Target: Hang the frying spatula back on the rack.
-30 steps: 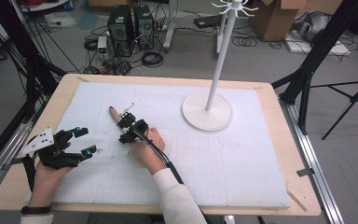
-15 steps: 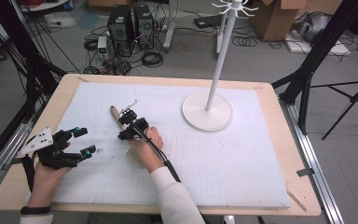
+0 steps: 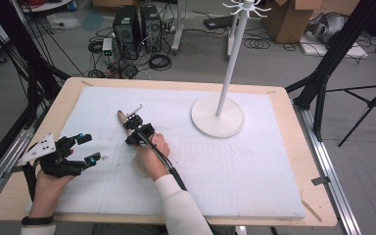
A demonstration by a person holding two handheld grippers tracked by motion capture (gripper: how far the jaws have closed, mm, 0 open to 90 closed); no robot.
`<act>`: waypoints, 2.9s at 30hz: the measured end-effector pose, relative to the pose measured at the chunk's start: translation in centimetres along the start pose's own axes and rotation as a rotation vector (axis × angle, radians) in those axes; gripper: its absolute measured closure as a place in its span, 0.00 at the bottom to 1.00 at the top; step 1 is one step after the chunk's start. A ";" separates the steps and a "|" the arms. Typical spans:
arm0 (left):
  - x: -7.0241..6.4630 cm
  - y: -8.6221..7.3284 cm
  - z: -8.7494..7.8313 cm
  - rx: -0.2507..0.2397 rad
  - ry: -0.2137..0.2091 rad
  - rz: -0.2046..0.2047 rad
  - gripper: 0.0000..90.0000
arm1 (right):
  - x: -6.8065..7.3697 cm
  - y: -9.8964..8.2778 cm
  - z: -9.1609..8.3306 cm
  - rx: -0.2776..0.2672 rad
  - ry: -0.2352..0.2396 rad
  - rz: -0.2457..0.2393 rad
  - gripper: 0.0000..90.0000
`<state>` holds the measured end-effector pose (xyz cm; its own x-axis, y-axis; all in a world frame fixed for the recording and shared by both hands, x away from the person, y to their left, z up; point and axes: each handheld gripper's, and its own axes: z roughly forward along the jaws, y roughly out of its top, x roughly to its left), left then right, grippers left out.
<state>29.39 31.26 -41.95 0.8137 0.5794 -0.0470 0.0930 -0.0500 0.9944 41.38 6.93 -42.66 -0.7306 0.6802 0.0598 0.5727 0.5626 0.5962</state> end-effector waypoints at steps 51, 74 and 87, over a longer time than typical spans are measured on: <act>-0.4 0.2 -0.1 -0.044 -0.011 -0.024 0.23 | -0.9 -1.7 -7.4 -0.228 0.166 -0.157 0.86; -3.4 1.8 3.6 -0.080 -0.065 -0.034 0.23 | -5.1 -10.1 -18.7 -0.565 0.090 -0.158 0.86; -5.8 4.9 6.6 -0.148 -0.090 -0.043 0.23 | -5.5 -13.5 -20.6 -0.688 0.046 -0.145 0.86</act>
<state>28.90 22.33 -37.46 0.8594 0.5032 -0.0910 0.0484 0.0970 0.9941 29.98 -14.04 -34.54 -0.8054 0.5918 -0.0339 0.1142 0.2110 0.9708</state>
